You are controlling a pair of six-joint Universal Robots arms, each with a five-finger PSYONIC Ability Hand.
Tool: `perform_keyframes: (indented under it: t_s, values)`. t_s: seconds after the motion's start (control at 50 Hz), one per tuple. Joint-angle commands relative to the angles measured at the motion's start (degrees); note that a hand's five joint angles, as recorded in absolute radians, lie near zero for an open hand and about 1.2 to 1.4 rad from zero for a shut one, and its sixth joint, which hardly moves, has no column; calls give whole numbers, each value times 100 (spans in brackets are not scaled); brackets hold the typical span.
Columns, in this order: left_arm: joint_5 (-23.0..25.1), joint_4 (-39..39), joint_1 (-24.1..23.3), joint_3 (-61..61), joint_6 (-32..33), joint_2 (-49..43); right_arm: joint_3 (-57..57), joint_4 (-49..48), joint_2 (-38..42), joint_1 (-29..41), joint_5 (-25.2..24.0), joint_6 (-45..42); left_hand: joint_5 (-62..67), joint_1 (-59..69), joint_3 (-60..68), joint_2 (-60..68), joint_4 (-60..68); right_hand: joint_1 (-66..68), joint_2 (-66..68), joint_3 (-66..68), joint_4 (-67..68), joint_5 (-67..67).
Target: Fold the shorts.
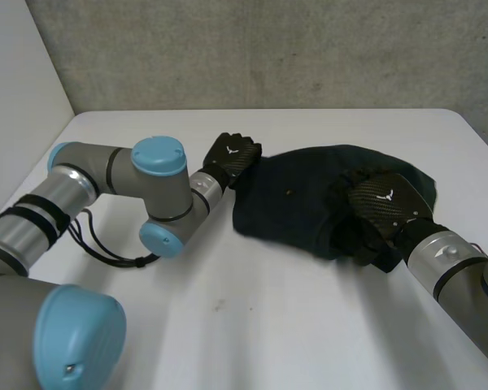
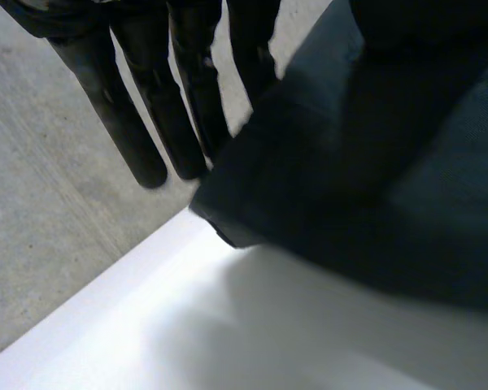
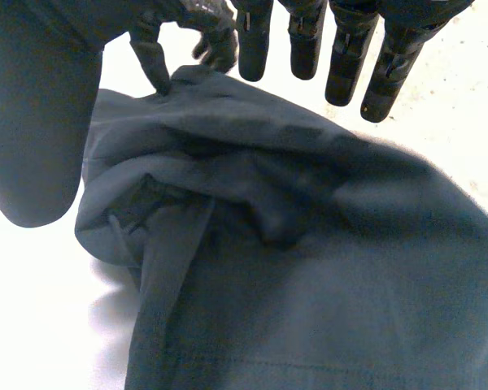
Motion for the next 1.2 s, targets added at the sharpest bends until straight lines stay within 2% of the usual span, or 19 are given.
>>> perform_keyframes:
  t_s: [0.02, 0.06, 0.12, 0.18, 0.26, 0.32, 0.4, 0.54, 0.6, 0.62, 0.66, 0.76, 0.86, 0.94, 0.98, 1.0, 1.08, 1.14, 1.2]
  values:
    - [-617, -382, 38, 849, 201, -317, -27, -1, 22, -48, -7, -6, 3679, 3325, 3661, 3518, 3636, -174, -266, -227, -349, -395]
    - [-1213, -391, 21, 840, 446, -177, -27, -1, 22, -48, -7, 3, 3679, 3325, 3661, 3518, 3636, -174, -266, -227, -349, -395]
    - [-1803, -426, 3, 823, 754, 52, -18, -1, 22, -39, -7, 3, 3679, 3325, 3661, 3518, 3636, -174, -266, -227, -349, -395]
    - [-2515, -522, 134, 517, 914, 682, -9, -1, 22, -39, -7, 3, 3679, 3325, 3661, 3518, 3636, -174, -266, -227, -349, -395]
    - [-2816, -549, 573, -360, 914, 1692, -9, -1, 5, -39, 11, 29, 3679, 3325, 3661, 3518, 3636, -174, -266, -227, -349, -395]
    - [-2772, -426, 837, -934, 923, 2379, -9, -1, -4, -48, 37, 82, 3679, 3325, 3661, 3518, 3636, -174, -266, -227, -349, -395]
    - [-2509, 205, 1171, -1567, 975, 3503, -9, -1, -30, -48, 64, 91, 3679, 3325, 3661, 3518, 3636, -174, -266, -227, -349, -395]
    - [-2245, 594, 997, -1700, 905, 4280, 17, -1, -83, -48, 151, 161, 3679, 3325, 3661, 3518, 3636, -174, -266, -227, -349, -395]
    - [-2184, 602, 540, -1717, 809, 4421, 17, -1, -101, -57, 160, 170, 3679, 3325, 3661, 3518, 3636, -174, -266, -227, -349, -395]
    - [-2061, 602, 182, -1744, 730, 4395, 17, -10, -118, -57, 169, 170, 3679, 3325, 3661, 3518, 3636, -174, -266, -227, -349, -395]
    - [-1929, 594, -83, -1779, 668, 4351, 17, -19, -145, -57, 222, 187, 3679, 3325, 3661, 3518, 3636, -174, -266, -227, -349, -395]
    - [-1122, 620, -857, -2410, 492, 3807, 9, -62, -276, -101, 598, 397, 3679, 3325, 3661, 3518, 3636, -174, -266, -227, -349, -395]
    - [-498, 594, -1366, -2850, 492, 3289, 8, -159, -514, -364, 907, 548, 3679, 3325, 3661, 3518, 3636, -174, -266, -227, -349, -395]
    - [-303, 489, -1675, -3123, 527, 2936, 9, -212, -681, -558, 934, 548, 3564, 3210, 3547, 3404, 3521, -174, -266, -227, -349, -395]
    - [-302, 410, -1737, -3272, 536, 2892, 8, -230, -698, -619, 925, 548, 2995, 2641, 2977, 2834, 2952, -174, -266, -227, -349, -395]
    - [-285, 296, -1789, -3465, 545, 2891, 8, -238, -698, -672, 925, 548, 1892, 1538, 1875, 1731, 1849, -174, -266, -227, -349, -395]
    - [-285, -3, -1956, -3853, 562, 2953, 0, -239, -698, -734, 908, 539, -856, -1210, -873, -1017, -899, -174, -266, -227, -349, -395]
    - [-311, -267, -2123, -4133, 562, 3390, 0, -238, -698, -716, 907, 530, -2001, -2355, -2018, -2162, -2044, -174, -266, -227, -349, -395]
    - [-364, -338, -2150, -4423, 554, 3856, 8, -238, -690, -690, 872, 530, -2557, -2911, -2575, -2718, -2600, -174, -266, -227, -349, -395]
